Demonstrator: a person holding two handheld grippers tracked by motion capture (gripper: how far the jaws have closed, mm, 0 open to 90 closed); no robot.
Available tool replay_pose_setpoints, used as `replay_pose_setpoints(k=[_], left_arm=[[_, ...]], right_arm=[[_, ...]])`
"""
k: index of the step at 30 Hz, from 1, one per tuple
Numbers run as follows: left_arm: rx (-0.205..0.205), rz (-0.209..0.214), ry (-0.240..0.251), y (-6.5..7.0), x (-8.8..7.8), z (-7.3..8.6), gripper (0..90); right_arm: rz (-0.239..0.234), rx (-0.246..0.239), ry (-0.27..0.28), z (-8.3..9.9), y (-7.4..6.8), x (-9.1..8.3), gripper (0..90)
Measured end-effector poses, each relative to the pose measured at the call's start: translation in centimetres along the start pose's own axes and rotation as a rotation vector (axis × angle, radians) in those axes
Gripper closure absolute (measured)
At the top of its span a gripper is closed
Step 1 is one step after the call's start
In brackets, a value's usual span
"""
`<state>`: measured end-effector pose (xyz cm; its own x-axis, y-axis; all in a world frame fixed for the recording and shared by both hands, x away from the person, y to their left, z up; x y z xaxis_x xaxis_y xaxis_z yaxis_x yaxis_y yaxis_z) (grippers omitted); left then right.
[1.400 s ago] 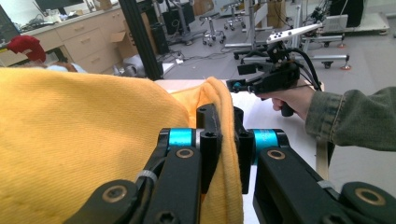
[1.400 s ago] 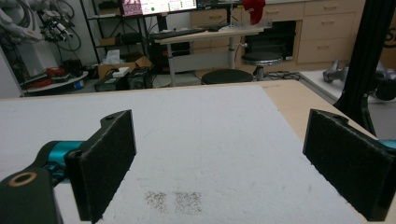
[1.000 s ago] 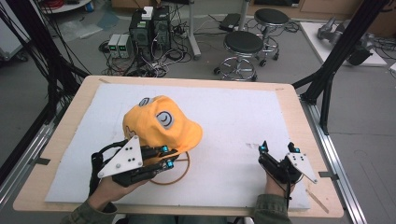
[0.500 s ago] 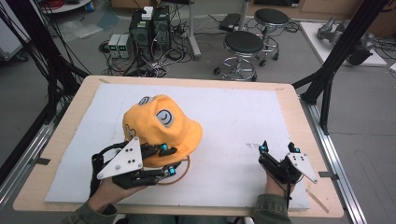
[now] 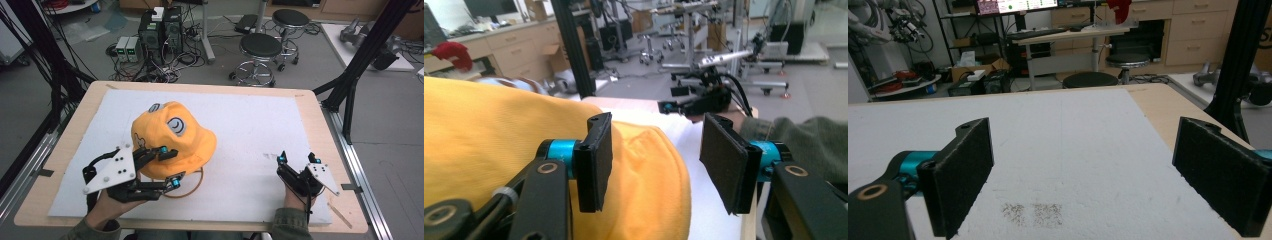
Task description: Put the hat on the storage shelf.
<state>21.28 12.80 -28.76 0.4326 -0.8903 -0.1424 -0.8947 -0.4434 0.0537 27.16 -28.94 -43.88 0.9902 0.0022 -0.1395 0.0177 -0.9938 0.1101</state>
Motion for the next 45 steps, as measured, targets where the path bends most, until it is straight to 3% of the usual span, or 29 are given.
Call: replay_pose_setpoints(k=[9,14,21,24,25,26,27,29,30,31,35,36,37,38,39,41,42,43,45], left_arm=[[-0.014,-0.068,0.085,-1.1,-2.3,-1.1,41.8],[-0.044,-0.130,0.140,-2.4,-4.4,-1.8,39.0],[-0.084,-0.173,0.194,-3.6,-6.3,-2.3,37.3],[-0.100,-0.247,0.243,-4.8,-7.9,-2.5,37.2],[-0.100,-0.247,0.243,-4.8,-7.9,-2.5,37.2],[-0.104,-0.299,0.264,-5.4,-8.6,-2.4,37.2],[-0.104,-0.299,0.264,-5.4,-8.6,-2.4,37.3],[-0.127,-0.362,0.289,-6.5,-9.5,-2.1,37.3],[-0.127,-0.362,0.289,-6.5,-9.5,-2.1,37.2],[-0.145,-0.397,0.305,-7.2,-10.1,-1.8,37.2],[-0.171,-0.442,0.337,-8.1,-11.1,-1.4,36.9],[-0.173,-0.490,0.349,-8.7,-11.8,-1.0,36.5],[-0.173,-0.490,0.349,-8.7,-11.8,-1.0,36.0],[-0.172,-0.548,0.362,-9.3,-12.6,-0.5,35.9],[-0.172,-0.548,0.362,-9.3,-12.6,-0.5,35.9],[-0.209,-0.612,0.393,-10.5,-14.0,0.5,35.9],[-0.217,-0.641,0.400,-10.8,-14.4,0.8,35.9],[-0.217,-0.641,0.400,-10.8,-14.4,0.8,35.9],[-0.234,-0.704,0.413,-11.6,-15.2,1.7,35.8]], right_arm=[[-0.002,-0.003,-0.008,0.1,0.0,0.1,8.4],[-0.002,-0.006,-0.009,0.1,0.0,0.1,8.5],[-0.002,-0.004,-0.012,0.1,0.0,0.1,8.4],[-0.002,-0.007,-0.012,0.1,0.0,0.1,8.5],[-0.002,-0.006,-0.012,0.1,0.0,0.1,8.4],[-0.001,-0.006,-0.012,0.1,0.0,0.1,8.4],[-0.001,-0.007,-0.012,0.1,0.0,0.1,8.5],[0.000,-0.004,-0.012,0.1,0.0,0.1,8.4],[0.000,-0.004,-0.011,0.1,0.0,0.1,8.4],[0.001,-0.006,-0.008,0.1,0.0,0.1,8.4],[0.000,-0.005,-0.009,0.1,0.0,0.0,8.4],[0.000,-0.004,-0.010,0.1,0.0,0.0,8.4],[0.000,-0.005,-0.008,0.1,0.0,0.0,8.5],[0.001,-0.003,-0.007,0.1,0.0,0.0,8.4],[0.001,-0.003,-0.007,0.1,0.0,0.0,8.4],[0.004,0.000,-0.006,0.0,0.0,0.0,8.4],[0.004,-0.001,-0.008,0.0,0.1,0.0,8.4],[0.005,-0.002,-0.008,0.0,0.1,0.0,8.4],[0.004,-0.002,-0.006,0.0,0.0,0.0,8.5]])
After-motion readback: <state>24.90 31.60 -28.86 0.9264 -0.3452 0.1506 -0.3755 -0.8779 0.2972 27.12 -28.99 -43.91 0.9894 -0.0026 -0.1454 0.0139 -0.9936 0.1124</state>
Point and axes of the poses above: each handheld gripper's, and its own axes: x roughly forward along the jaws, z roughly out of its underside, y roughly to its right, the point moved 2 cm from there along x, roughly forward along the jaws, and after that the axes turned 12 degrees about -x, right-handed, at the moved point
